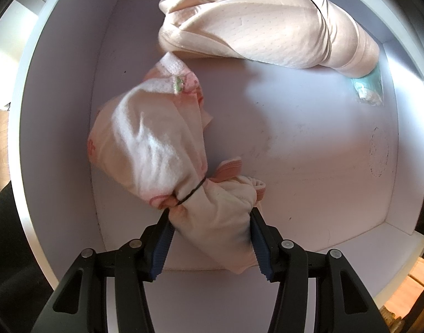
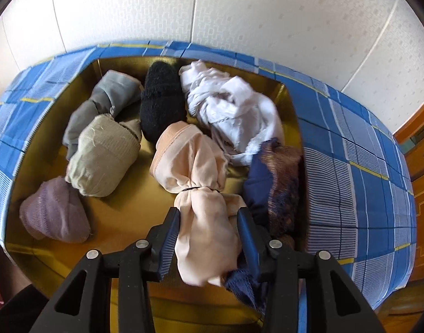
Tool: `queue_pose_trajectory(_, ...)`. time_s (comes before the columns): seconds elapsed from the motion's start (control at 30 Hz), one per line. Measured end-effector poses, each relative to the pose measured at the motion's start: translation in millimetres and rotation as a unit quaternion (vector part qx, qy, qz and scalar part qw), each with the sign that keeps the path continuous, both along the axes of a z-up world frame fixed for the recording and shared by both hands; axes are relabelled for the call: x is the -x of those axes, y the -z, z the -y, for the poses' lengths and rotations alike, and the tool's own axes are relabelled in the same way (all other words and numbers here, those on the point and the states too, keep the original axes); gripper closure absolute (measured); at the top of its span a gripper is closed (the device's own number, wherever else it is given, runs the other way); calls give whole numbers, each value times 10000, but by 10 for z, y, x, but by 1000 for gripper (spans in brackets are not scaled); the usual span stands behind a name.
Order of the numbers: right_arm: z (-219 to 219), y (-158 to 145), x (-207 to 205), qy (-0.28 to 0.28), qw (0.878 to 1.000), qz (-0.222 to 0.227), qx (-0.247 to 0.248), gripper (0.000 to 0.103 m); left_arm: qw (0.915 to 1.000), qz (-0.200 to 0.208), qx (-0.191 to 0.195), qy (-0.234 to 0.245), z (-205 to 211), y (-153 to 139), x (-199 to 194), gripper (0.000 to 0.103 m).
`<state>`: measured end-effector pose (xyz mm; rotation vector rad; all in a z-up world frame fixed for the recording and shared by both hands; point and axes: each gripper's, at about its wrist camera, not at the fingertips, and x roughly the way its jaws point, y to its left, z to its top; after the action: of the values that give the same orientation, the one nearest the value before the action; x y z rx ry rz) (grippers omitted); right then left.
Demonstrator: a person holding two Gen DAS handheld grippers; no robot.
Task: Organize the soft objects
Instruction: 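Lower the beige stocking bundle into the gold tin and open the right tool, then move the right tool back into the compartment toward the teal bagged packet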
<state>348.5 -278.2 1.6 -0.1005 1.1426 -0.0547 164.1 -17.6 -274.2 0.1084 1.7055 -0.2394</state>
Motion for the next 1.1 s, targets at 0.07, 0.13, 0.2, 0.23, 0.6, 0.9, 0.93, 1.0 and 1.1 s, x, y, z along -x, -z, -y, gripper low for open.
queue_pose_trajectory(0.07,46,-90,81,9,9999,101,-105,60,10000,5,-7,9,-4,-2,-9,50)
queue_pose_trajectory(0.13,106,-183,185,-6,9995,192,-237,60,10000,10,-18,27,-3,-2,-13,50)
queue_pose_trajectory(0.2,182,-264,320,6,9989,278,-378,60,10000,17,-24,35,0,-2,10,50)
queue_pose_trajectory(0.23,202,-307,379,21,9985,310,-441,60,10000,18,-24,41,-3,-3,7,50)
queue_pose_trajectory(0.6,369,-543,1305,-590,9834,1107,-1314,60,10000,5,-59,13,56,4,52,51)
queue_pose_trajectory(0.9,88,-144,2230,-1414,9724,1228,-1391,60,10000,21,-92,20,127,2,64,51)
queue_pose_trajectory(0.93,39,-28,2330,-1463,9728,1115,-1407,60,10000,26,-92,26,127,4,63,51)
queue_pose_trajectory(1.0,-36,230,2430,-1455,9744,743,-1544,60,9999,44,-84,43,125,1,69,52)
queue_pose_trajectory(1.1,-80,745,2502,-1034,9770,-2,-1864,61,9999,64,-76,53,121,-3,75,52)
